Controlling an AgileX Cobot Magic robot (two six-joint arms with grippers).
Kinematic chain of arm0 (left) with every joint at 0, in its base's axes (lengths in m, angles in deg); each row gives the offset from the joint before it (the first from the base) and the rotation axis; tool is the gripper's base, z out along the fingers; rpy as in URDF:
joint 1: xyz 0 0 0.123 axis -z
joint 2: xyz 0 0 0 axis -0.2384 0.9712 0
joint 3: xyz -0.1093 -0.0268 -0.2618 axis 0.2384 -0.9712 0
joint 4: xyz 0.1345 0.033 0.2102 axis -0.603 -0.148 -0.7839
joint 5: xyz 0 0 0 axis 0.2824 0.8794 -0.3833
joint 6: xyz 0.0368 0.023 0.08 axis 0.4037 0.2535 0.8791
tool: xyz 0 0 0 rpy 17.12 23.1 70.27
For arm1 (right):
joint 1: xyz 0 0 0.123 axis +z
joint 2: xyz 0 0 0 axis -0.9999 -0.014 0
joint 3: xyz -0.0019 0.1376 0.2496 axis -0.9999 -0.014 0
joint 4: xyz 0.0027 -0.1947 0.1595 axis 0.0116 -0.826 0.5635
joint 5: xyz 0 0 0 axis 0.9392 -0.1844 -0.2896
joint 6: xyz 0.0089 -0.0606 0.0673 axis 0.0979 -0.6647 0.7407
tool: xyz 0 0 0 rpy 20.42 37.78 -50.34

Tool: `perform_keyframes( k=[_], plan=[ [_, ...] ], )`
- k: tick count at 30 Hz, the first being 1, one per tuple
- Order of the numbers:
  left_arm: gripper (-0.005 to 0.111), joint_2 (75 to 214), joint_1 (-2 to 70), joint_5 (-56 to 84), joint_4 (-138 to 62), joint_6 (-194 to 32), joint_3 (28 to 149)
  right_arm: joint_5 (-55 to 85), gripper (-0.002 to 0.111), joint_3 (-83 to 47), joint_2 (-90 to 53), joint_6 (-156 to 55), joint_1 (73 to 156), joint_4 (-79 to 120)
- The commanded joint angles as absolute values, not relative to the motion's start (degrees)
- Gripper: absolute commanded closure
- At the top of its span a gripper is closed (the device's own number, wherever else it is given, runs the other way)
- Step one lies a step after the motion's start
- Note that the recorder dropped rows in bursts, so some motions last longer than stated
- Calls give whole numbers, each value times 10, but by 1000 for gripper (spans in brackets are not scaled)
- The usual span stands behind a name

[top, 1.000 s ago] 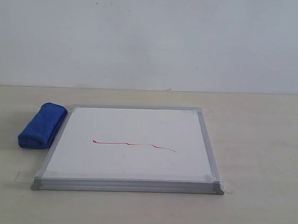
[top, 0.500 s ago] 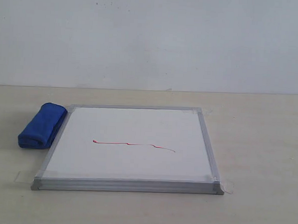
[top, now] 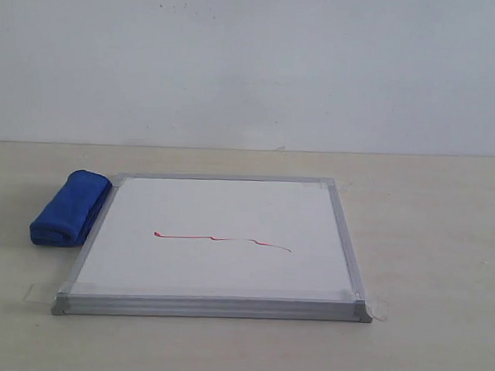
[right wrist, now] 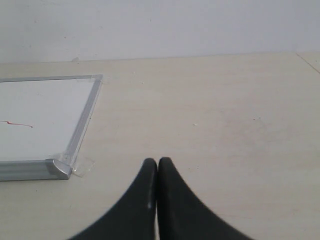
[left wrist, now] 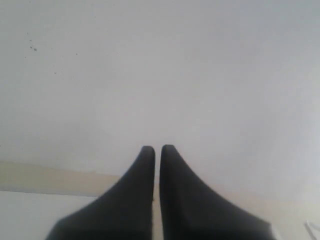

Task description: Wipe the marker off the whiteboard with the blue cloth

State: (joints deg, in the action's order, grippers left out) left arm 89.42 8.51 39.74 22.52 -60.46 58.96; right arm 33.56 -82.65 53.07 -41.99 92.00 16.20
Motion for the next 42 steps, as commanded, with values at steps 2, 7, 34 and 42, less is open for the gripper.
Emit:
perform_keyframes(
  k=[2,7,34,42],
  plan=[
    [103,1057,84,425,235,-510,669,331,108,-826,533,-420,915,159],
    [103,1172,84,366,234,-467,701,331,108,-826,533,-420,915,159],
    [102,1727,84,453,-276,-770,982,331,108,-826,533,-420,915,159],
    [49,1831,84,458,-327,-770,1083,331,108,-826,533,-420,915,159]
  ],
)
